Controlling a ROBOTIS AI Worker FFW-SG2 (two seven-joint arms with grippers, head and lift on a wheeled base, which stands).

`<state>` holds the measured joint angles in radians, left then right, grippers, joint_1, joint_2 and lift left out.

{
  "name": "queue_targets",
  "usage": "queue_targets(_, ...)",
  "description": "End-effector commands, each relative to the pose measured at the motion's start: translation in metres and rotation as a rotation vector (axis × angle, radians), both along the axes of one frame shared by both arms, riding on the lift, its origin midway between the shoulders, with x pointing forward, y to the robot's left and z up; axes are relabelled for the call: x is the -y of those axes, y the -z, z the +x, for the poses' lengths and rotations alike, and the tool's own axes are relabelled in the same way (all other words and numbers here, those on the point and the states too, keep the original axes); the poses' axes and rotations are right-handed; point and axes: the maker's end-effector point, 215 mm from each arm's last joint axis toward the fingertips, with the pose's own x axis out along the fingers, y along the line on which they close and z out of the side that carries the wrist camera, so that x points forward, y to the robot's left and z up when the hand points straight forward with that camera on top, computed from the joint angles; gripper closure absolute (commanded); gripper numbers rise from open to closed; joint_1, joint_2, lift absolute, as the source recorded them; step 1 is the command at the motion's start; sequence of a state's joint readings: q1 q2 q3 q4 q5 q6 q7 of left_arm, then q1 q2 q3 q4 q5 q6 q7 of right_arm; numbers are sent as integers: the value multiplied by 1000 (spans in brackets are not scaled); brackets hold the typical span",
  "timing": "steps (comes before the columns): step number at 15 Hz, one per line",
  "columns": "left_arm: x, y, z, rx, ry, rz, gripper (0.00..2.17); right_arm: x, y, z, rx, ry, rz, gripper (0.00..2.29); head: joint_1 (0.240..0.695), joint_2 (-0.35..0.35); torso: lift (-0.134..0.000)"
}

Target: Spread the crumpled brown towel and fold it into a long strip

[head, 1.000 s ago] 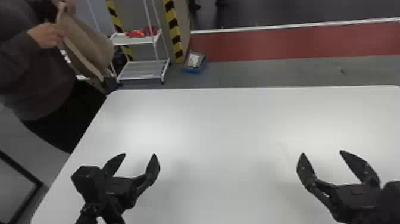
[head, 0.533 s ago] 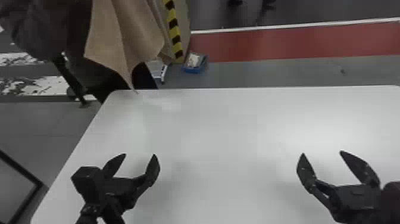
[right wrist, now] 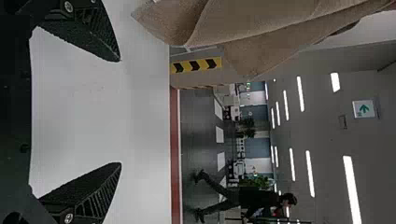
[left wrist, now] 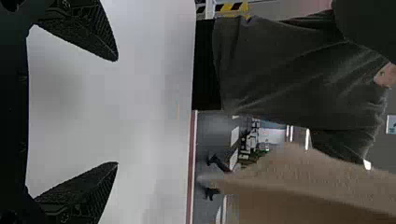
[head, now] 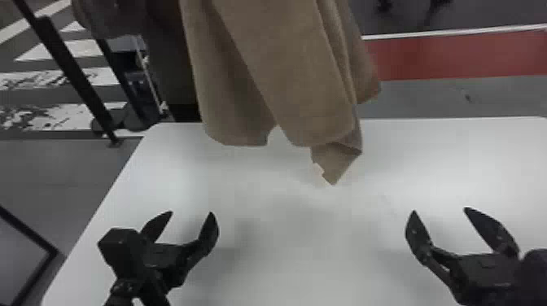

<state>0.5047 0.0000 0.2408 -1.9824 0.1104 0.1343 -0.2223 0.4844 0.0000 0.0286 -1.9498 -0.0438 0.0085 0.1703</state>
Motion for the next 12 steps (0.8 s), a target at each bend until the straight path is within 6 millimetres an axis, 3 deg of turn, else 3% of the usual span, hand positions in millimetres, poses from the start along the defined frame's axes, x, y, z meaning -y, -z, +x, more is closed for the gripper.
queue_targets(1, 0, 2, -1, -4, -2, -3, 83, 0, 1, 0, -2, 1, 1, 83, 695, 180, -125)
queue_targets(12, 0, 5, 1, -6, -1, -6, 83, 4, 6, 0, -10, 7, -1, 83, 695, 175, -125)
